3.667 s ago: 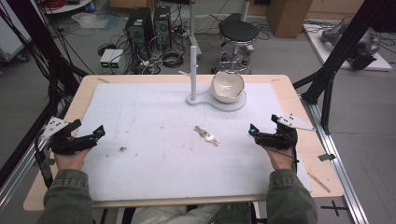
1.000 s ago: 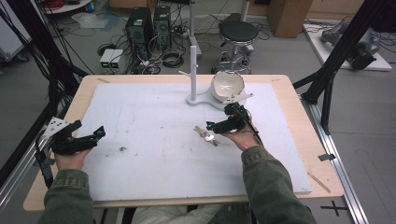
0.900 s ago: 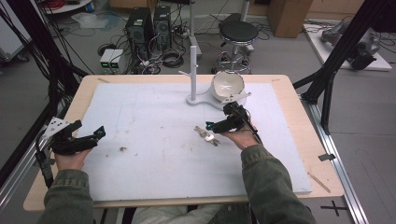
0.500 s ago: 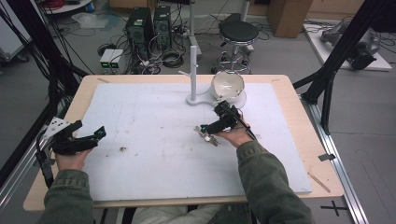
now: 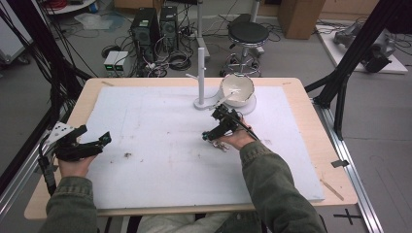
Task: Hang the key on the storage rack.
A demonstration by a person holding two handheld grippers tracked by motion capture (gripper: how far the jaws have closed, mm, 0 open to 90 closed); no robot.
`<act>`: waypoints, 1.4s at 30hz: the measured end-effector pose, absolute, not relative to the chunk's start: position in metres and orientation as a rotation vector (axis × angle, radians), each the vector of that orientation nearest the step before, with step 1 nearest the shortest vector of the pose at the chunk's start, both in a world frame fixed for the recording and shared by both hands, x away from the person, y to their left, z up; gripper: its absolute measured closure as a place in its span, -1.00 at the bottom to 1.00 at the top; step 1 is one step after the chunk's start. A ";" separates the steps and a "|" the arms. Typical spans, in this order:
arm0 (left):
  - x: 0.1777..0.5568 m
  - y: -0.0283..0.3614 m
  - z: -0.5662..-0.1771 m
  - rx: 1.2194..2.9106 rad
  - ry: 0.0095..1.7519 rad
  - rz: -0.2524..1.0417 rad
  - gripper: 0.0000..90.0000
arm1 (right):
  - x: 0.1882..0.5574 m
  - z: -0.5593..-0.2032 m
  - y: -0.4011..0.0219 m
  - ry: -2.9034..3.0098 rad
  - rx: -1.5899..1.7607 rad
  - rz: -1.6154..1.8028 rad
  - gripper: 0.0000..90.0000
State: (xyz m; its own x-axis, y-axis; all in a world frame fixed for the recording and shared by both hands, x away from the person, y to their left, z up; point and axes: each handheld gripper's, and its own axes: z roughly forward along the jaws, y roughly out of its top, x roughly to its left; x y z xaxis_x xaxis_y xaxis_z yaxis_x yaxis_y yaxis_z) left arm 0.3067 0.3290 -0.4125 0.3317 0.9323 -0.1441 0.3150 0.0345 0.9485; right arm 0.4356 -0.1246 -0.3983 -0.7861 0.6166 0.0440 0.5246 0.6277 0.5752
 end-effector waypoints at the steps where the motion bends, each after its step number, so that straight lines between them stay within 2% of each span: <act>1: 0.307 0.329 -0.412 1.507 1.190 0.711 -0.96 | 0.436 -0.399 -0.123 2.700 0.940 0.866 -0.93; 23: 0.307 0.329 -0.414 1.510 1.196 0.705 -0.96 | 0.449 -0.406 -0.102 2.779 0.926 0.710 -0.93; 30: 0.308 0.329 -0.414 1.518 1.198 0.704 -0.96 | 0.453 -0.412 -0.102 2.793 0.952 0.629 -0.87; 31: 0.308 0.329 -0.414 1.520 1.198 0.704 -0.96 | 0.454 -0.412 -0.102 2.796 0.950 0.620 -0.83; 33: 0.308 0.329 -0.414 1.520 1.197 0.703 -0.96 | 0.454 -0.412 -0.103 2.810 0.951 0.630 -0.58; 37: 0.308 0.329 -0.415 1.520 1.200 0.702 -0.96 | 0.455 -0.411 -0.102 2.837 0.940 0.640 -0.26; 42: 0.308 0.329 -0.415 1.520 1.201 0.700 -0.96 | 0.454 -0.410 -0.101 2.861 0.943 0.637 -0.03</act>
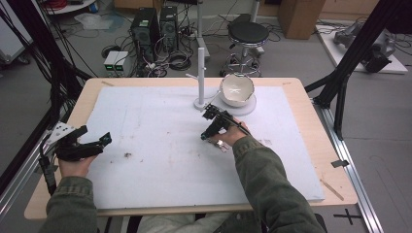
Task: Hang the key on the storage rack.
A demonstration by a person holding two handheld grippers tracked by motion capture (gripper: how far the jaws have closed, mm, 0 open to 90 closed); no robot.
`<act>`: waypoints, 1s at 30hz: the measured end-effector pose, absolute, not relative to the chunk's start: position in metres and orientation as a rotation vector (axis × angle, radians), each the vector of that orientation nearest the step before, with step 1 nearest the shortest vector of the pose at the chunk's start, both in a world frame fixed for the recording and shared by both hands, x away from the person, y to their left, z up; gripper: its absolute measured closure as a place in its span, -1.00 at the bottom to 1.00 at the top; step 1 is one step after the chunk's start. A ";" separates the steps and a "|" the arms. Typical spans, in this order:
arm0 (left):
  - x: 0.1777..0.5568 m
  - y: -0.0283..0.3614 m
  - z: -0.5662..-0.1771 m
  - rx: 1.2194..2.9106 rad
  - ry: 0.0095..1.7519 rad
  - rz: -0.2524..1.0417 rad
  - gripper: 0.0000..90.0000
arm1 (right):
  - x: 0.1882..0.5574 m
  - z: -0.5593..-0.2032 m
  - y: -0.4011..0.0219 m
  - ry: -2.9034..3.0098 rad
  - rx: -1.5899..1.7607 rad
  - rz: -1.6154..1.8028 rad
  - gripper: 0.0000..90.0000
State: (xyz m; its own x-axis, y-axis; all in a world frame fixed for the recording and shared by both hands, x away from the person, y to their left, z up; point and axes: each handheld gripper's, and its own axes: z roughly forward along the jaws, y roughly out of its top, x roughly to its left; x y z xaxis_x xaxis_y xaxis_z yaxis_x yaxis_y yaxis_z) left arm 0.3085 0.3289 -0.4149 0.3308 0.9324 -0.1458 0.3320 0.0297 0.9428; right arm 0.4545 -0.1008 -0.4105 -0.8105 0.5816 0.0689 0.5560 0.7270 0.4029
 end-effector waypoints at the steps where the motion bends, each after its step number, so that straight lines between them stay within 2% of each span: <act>1: 0.308 0.329 -0.415 1.522 1.201 0.700 -0.96 | 0.455 -0.411 -0.101 2.865 0.946 0.628 -0.01; 9: 0.309 0.329 -0.415 1.524 1.201 0.699 -0.96 | 0.455 -0.417 -0.097 2.872 0.958 0.580 0.24; 15: 0.309 0.329 -0.416 1.524 1.199 0.694 -0.96 | 0.455 -0.417 -0.094 2.858 0.965 0.583 0.52; 23: 0.310 0.329 -0.415 1.510 1.198 0.675 -0.96 | 0.453 -0.417 -0.091 2.833 0.945 0.558 0.66; 25: 0.310 0.329 -0.416 1.513 1.200 0.676 -0.96 | 0.453 -0.417 -0.091 2.846 0.937 0.569 0.81; 30: 0.311 0.329 -0.416 1.520 1.199 0.676 -0.96 | 0.450 -0.416 -0.088 2.826 0.976 0.551 0.84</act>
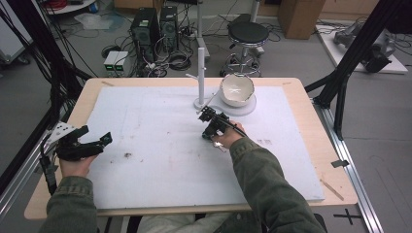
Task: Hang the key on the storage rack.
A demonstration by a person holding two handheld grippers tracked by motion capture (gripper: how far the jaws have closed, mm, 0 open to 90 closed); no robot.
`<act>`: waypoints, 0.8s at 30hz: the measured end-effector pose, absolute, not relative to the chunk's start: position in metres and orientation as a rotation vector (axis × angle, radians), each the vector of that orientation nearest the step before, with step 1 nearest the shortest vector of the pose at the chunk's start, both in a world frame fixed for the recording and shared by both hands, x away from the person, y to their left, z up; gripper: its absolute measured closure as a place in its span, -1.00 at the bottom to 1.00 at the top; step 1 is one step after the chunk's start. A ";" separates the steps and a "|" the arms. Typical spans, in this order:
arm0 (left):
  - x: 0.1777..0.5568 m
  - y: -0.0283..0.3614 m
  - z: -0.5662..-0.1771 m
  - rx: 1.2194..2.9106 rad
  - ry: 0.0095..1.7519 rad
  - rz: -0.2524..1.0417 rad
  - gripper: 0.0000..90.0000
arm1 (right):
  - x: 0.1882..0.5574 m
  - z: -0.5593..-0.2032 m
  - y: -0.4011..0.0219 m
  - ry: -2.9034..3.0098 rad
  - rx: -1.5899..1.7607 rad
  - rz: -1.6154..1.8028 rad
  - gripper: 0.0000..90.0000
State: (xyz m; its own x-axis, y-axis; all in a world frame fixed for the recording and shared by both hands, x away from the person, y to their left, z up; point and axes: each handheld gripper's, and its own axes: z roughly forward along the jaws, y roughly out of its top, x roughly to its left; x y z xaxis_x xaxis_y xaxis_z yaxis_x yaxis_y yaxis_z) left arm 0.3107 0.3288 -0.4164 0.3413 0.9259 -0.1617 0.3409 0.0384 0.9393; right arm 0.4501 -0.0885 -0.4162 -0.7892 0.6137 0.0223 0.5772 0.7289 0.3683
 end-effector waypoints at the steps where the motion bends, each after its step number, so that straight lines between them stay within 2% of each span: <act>1: 0.311 0.329 -0.416 1.523 1.199 0.677 -0.96 | 0.450 -0.416 -0.089 2.821 0.974 0.554 0.84; 24: 0.311 0.324 -0.418 1.542 1.188 0.673 -0.96 | 0.430 -0.395 -0.111 2.707 1.056 0.769 0.84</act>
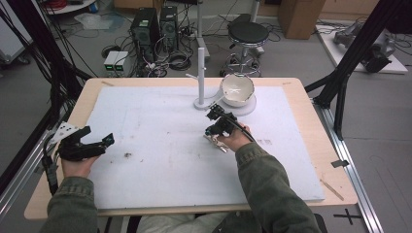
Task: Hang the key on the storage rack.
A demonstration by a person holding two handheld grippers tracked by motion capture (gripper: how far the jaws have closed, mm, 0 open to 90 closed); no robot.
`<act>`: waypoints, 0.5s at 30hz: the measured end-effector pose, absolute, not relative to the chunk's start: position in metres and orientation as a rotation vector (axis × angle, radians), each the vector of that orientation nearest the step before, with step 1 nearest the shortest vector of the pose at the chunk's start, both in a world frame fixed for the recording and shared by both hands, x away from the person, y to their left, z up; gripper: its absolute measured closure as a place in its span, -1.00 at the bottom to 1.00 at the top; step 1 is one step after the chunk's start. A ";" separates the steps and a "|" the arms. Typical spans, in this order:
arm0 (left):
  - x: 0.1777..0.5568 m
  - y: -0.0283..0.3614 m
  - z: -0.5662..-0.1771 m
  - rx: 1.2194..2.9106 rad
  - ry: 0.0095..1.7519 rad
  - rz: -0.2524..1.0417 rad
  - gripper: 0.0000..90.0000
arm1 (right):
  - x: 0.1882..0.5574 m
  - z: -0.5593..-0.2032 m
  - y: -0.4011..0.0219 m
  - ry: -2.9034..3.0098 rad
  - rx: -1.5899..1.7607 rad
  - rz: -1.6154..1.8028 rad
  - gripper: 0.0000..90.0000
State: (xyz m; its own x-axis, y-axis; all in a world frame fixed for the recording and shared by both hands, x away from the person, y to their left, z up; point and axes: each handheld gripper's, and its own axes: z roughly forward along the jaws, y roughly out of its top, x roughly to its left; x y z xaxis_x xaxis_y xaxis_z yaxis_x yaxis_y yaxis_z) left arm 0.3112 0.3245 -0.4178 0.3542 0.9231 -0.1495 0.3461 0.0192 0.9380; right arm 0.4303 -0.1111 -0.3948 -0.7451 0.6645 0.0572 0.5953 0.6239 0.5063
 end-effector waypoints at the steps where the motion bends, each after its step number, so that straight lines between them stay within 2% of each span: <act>1: 0.311 0.324 -0.418 1.542 1.188 0.673 -0.96 | 0.429 -0.394 -0.113 2.708 1.053 0.779 0.84; 15: 0.309 0.323 -0.418 1.538 1.184 0.671 -0.96 | 0.420 -0.376 -0.129 2.625 1.071 0.892 0.84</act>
